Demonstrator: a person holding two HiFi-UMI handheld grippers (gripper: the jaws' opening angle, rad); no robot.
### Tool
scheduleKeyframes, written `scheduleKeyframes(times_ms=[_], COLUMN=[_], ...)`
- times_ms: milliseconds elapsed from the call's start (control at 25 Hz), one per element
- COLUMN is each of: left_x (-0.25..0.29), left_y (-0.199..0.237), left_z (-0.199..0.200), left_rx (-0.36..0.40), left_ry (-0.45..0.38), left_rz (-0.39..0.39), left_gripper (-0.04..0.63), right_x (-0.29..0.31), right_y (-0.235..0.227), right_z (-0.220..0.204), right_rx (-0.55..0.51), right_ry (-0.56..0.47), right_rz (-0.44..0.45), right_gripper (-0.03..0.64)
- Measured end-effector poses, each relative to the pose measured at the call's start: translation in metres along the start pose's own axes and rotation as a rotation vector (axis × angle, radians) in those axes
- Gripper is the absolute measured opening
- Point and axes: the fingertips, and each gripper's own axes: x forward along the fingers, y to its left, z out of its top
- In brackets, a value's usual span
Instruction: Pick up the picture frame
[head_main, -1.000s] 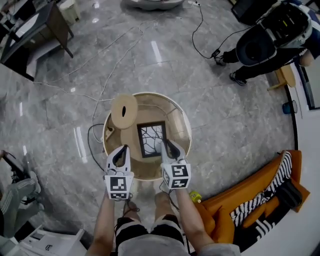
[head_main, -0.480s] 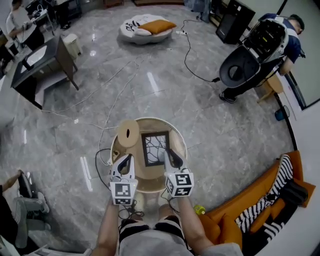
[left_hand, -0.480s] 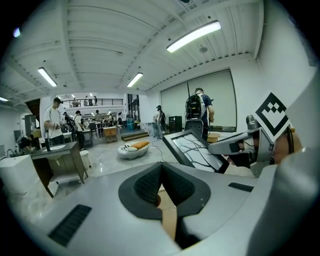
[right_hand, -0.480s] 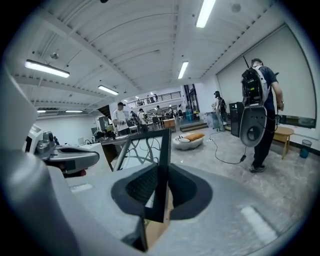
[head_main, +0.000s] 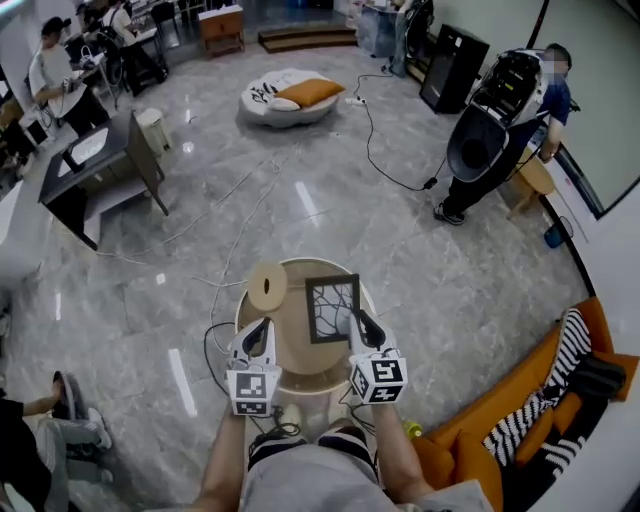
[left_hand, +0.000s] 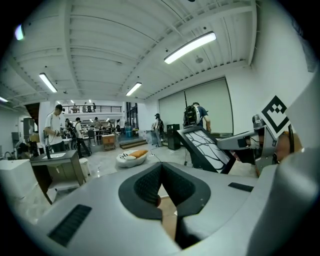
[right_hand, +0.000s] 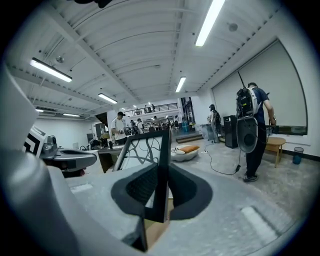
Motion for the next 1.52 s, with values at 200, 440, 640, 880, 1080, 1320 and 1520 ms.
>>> scheduleKeyframes(times_ms=[200,440,640,880,1080,1320,1520], left_x=[-0.03,-0.07,-0.096,-0.106,-0.103,-0.105,-0.106], left_y=[-0.006,-0.017,-0.018,-0.009,-0.006,-0.005,-0.008], left_z=[0.023,0.013,-0.003,-0.001,0.004,0.006,0.005], left_rx=[0.047,0.058,0.063,0.064,0.07,0.055,0.052], left_ry=[-0.046,-0.077,-0.071,-0.06,-0.06,-0.07,-0.073], left_rz=[-0.034,-0.073,-0.111,-0.134,-0.144,-0.14,-0.137], left_gripper=[0.017,0.017,0.017,0.017,0.017,0.017,0.017], right_x=[-0.039,-0.093,-0.125,-0.139,-0.141,-0.143,-0.144], right_y=[0.006,0.024,0.041,0.053,0.055,0.056,0.057], right_z=[0.01,-0.004,-0.013,-0.013,-0.009,-0.007,-0.006], right_rx=[-0.013,-0.014,-0.008,0.02,0.022,-0.002,-0.02], right_ry=[-0.031,-0.069,-0.095,-0.102,-0.107,-0.103,-0.105], right_rz=[-0.034,-0.091,-0.145,-0.191,-0.202,-0.208,-0.202], right_gripper=[0.064,0.064,0.064,0.064,0.064,0.064,0.064])
